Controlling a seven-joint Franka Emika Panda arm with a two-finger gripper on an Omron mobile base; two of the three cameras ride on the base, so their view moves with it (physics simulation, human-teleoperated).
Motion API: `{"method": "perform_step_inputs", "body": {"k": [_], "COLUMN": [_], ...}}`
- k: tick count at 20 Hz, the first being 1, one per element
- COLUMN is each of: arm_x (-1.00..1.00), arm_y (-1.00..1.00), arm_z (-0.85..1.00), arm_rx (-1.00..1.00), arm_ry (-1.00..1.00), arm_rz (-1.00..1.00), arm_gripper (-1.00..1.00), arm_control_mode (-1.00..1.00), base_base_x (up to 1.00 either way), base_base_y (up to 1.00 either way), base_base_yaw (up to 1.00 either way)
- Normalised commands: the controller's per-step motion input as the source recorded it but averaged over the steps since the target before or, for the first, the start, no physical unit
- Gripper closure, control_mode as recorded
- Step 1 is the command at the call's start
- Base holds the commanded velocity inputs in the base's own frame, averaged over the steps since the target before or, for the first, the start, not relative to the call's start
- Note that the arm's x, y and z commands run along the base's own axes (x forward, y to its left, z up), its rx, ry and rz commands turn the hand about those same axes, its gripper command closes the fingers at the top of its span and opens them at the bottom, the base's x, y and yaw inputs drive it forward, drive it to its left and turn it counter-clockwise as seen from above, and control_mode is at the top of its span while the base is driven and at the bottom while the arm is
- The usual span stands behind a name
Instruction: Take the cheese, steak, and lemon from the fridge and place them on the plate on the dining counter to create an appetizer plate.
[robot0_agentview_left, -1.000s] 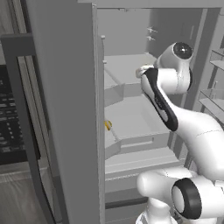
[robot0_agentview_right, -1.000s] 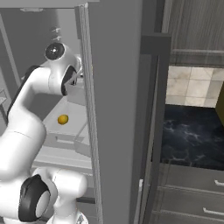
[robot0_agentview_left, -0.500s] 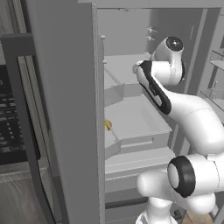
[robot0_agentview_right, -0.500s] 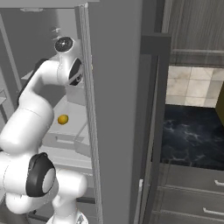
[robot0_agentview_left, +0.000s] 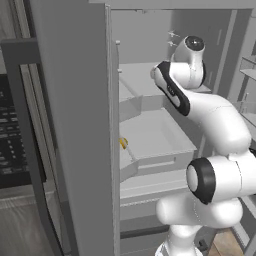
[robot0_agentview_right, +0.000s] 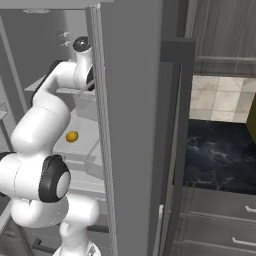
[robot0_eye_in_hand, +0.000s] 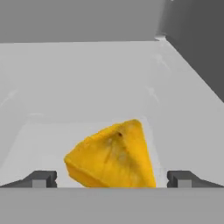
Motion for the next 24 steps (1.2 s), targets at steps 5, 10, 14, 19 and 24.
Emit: {"method": "perform_step_inputs", "body": {"k": [5,10,14,19,24], "arm_x": [0.28,0.20,0.06,0.00,-0.04], "arm_y": [-0.04,-0.01,0.00,0.00,0.00], "arm_z": [0.00,0.00,0.00,-0.10,-0.34], "arm_rx": [0.00,0.00,0.00,0.00,0.00], "arm_ry": [0.00,0.00,0.03,0.06,0.01], "arm_rz": [0.01,0.07,0.12,0.10,0.02], "arm_gripper": [-1.00,-1.00,-1.00,-1.00,-1.00], "arm_control_mode": [-1.00,-1.00,-1.00,-1.00,-1.00], "base_base_x": [0.00,0.00,0.00,0.00,0.00], "base_base_y": [0.00,0.00,0.00,0.00,0.00], "base_base_yaw": [0.00,0.00,0.00,0.00,0.00]}}
